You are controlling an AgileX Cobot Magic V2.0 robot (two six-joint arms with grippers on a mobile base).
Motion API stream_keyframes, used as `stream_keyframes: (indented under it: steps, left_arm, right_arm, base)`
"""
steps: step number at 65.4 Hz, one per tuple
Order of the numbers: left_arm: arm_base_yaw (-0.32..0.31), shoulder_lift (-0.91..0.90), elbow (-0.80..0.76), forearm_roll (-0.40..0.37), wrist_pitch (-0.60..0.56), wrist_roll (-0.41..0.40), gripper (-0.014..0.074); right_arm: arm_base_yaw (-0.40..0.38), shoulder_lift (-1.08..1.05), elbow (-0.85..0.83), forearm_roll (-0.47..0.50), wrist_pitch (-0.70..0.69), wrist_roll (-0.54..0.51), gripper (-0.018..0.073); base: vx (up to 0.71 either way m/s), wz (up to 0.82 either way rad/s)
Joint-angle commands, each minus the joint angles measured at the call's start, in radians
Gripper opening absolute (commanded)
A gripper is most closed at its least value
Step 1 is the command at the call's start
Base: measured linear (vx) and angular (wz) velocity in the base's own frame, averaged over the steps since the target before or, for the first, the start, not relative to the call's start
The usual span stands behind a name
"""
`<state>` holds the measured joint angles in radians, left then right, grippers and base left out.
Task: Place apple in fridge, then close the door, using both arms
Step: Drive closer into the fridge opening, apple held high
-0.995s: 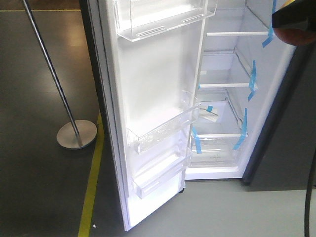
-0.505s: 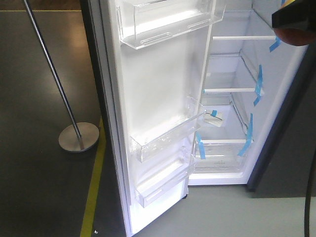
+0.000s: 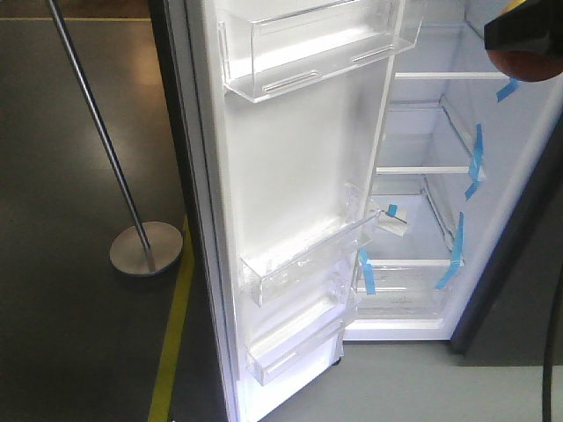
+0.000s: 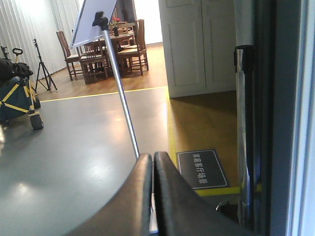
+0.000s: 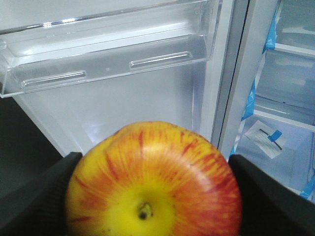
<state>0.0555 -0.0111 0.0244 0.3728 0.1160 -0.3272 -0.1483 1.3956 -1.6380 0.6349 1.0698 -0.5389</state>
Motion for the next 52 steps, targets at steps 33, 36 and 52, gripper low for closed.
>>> stream_keyframes:
  steps: [33,36,52]
  left_arm:
    - [-0.006,-0.015,-0.018,-0.006,-0.061,-0.002,-0.0007]
    - [-0.006,-0.015,-0.018,-0.006,-0.061,-0.002,-0.0007]
    - [-0.006,-0.015,-0.018,-0.006,-0.061,-0.002,-0.0007]
  right_arm:
    - [-0.003,-0.032,-0.031,0.043,-0.059,-0.005,0.0123]
    - [-0.003,-0.032,-0.031,0.043,-0.059,-0.005,0.0123]
    - [-0.003,-0.032,-0.031,0.043,-0.059,-0.005,0.0123]
  base:
    - [0.06,0.04]
    - [0.06,0.04]
    - [0.06,0.03]
